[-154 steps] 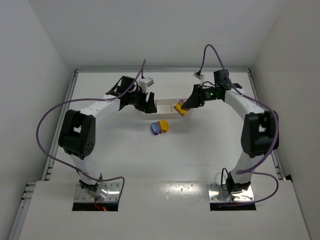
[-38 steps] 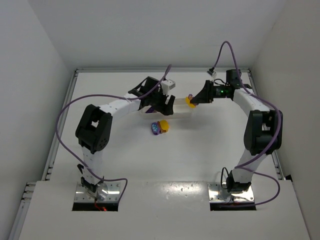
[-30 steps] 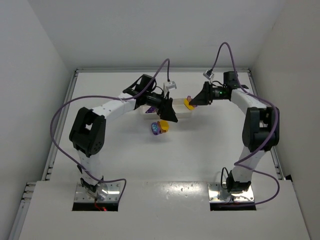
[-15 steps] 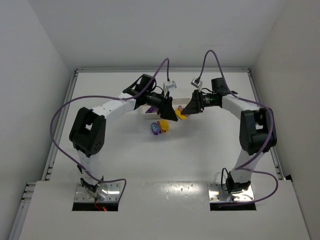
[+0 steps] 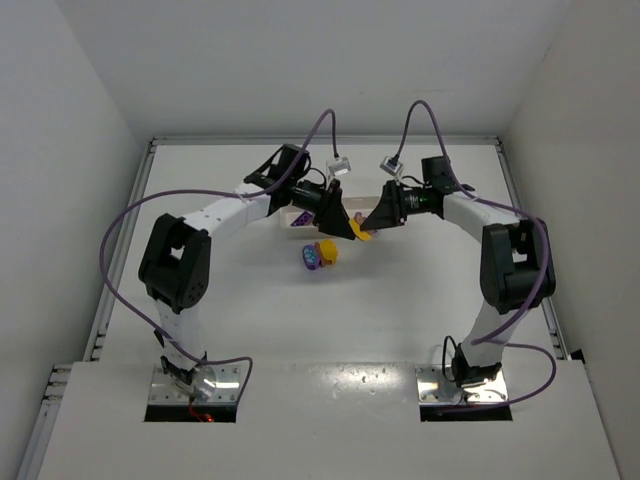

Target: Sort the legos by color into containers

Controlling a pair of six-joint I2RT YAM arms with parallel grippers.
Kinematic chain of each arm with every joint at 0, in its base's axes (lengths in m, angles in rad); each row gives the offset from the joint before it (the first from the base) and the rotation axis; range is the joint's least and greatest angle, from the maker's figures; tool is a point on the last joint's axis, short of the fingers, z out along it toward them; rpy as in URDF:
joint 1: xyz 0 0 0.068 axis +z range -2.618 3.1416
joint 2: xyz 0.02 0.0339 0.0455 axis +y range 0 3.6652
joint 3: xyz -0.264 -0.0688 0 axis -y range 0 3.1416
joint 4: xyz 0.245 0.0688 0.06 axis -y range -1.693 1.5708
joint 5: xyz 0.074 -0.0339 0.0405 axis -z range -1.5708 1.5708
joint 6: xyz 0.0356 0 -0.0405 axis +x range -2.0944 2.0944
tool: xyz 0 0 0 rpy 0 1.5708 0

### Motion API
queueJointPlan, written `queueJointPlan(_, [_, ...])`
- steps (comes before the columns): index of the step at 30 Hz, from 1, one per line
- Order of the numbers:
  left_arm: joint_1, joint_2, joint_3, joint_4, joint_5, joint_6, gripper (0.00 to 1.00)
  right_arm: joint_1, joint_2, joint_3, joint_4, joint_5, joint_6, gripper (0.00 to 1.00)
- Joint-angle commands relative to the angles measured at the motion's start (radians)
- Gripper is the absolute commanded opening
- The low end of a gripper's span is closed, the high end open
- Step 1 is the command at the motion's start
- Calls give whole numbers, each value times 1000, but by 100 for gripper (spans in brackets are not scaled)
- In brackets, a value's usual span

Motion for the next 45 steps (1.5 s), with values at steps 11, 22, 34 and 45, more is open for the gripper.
queueJointPlan(11, [18,38,51,102,203,-76,55,24,-37,-7,48,-23,-11,0])
queueJointPlan(22, [27,48,17,208,203,-165,40,52,-56,-16,57,-14,-11,0])
queueJointPlan(34, [27,20,-33,228,181,-174,14,43,-56,-7,39,6,-11,12])
queueJointPlan(45, [27,20,-43,228,181,-154,12,43,-36,20,10,6,-11,24])
